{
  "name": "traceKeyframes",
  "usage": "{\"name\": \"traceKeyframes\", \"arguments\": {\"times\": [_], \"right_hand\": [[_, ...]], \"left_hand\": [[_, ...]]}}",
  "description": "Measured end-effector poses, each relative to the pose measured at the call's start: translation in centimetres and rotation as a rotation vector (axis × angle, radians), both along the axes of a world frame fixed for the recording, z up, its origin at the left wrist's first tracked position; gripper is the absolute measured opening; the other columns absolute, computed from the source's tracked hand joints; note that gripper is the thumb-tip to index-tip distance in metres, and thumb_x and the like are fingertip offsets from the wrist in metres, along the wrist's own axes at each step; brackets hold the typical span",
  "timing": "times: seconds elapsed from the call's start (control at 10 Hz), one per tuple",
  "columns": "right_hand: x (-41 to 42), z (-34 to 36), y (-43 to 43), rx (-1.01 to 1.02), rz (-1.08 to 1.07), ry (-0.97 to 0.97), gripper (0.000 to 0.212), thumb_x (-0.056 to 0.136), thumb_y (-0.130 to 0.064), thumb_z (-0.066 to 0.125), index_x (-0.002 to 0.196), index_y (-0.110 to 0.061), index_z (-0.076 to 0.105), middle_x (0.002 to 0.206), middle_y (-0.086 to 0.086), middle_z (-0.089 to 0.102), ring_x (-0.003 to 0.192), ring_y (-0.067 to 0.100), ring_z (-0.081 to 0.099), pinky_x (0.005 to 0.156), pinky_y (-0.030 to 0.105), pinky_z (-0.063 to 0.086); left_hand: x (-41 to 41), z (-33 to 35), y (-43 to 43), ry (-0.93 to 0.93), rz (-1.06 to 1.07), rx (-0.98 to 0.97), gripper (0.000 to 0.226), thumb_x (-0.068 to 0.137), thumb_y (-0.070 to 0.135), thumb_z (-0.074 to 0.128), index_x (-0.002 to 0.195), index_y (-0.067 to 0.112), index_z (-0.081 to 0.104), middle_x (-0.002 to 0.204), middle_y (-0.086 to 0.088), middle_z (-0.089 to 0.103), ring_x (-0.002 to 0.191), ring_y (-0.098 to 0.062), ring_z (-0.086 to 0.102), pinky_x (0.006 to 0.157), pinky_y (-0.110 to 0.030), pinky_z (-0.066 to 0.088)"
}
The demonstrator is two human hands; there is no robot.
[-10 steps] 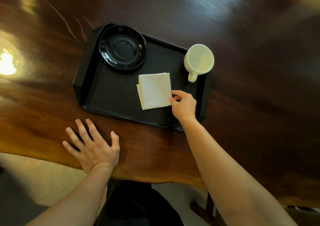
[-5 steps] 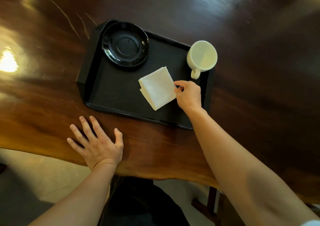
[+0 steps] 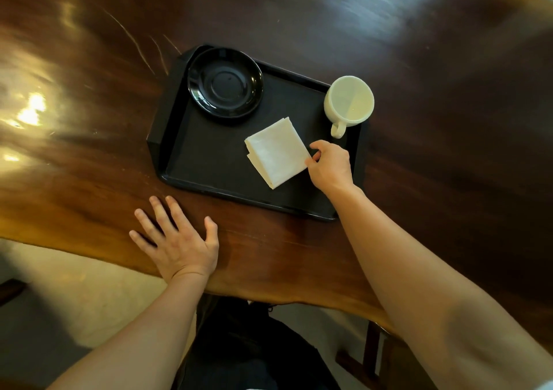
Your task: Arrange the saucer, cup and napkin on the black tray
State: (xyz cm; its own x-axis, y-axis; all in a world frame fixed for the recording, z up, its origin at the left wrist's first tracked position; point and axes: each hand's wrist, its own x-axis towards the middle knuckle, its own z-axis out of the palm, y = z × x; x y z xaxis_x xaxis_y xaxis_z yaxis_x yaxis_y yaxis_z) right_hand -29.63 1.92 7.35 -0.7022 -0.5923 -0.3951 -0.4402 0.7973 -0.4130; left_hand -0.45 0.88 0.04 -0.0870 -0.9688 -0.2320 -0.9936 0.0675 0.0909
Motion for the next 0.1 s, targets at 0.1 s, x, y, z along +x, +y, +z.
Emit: {"name": "traceKeyframes", "arguments": {"times": [0.1], "right_hand": [[0.89,1.82,0.92,0.023,0.044,0.019,0.034,0.097,-0.018,0.058,0.130,-0.009,0.058,0.115,0.013,0.066,0.103,0.029,0.063,0.087,0.042,0.055]], "left_hand": [[-0.95,1.89,-1.01,-0.034,0.044,0.126,0.085,0.097,0.058,0.045,0.163,0.012,0.021,0.172,-0.017,0.015,0.159,-0.045,0.005,0.124,-0.063,0.004]]}}
